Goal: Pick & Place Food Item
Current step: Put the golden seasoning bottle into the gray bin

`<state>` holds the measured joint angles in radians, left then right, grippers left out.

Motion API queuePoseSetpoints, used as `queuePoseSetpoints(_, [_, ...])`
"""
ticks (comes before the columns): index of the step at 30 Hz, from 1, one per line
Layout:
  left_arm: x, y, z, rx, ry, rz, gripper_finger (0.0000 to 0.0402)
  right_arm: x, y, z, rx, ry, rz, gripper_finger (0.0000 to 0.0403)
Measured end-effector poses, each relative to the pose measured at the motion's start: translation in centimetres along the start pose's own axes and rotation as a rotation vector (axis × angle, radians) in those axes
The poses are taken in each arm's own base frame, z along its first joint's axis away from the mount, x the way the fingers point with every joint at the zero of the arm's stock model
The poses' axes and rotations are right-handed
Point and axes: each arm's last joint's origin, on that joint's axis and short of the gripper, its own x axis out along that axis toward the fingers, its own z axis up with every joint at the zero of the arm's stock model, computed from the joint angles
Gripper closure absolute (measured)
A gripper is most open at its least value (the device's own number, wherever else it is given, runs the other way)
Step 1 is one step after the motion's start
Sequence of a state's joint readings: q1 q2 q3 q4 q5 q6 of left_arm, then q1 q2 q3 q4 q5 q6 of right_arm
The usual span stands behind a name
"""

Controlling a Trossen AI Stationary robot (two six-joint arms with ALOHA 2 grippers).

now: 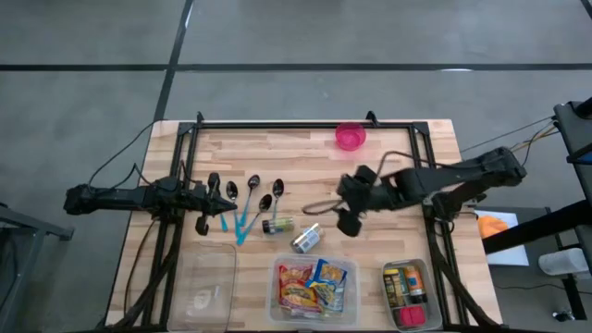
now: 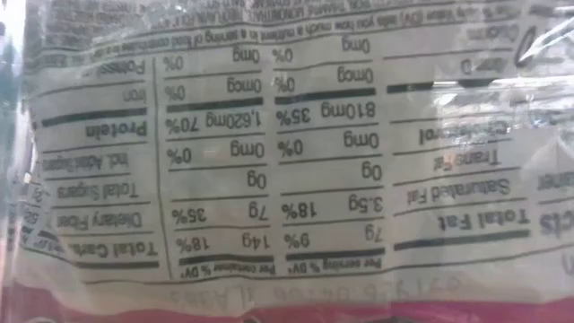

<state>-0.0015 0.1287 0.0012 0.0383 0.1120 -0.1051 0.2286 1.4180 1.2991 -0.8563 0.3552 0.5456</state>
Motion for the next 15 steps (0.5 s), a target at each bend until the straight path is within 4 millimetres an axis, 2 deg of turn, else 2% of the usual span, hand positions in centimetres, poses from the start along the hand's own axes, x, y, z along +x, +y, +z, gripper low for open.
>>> queuePoseSetpoints(8, [0.0, 0.0, 0.0, 0.000, 0.000, 0.000, 0.0401, 4.5, 0.0, 2.6, -0.291, -0.068, 0.109, 0.0109])
queuePoseSetpoints(15, [0.0, 0.0, 0.0, 0.000, 0.000, 0.000, 0.0401, 8.2, -0.4, 3.7, -0.373, -0.043, 0.343, 0.0109])
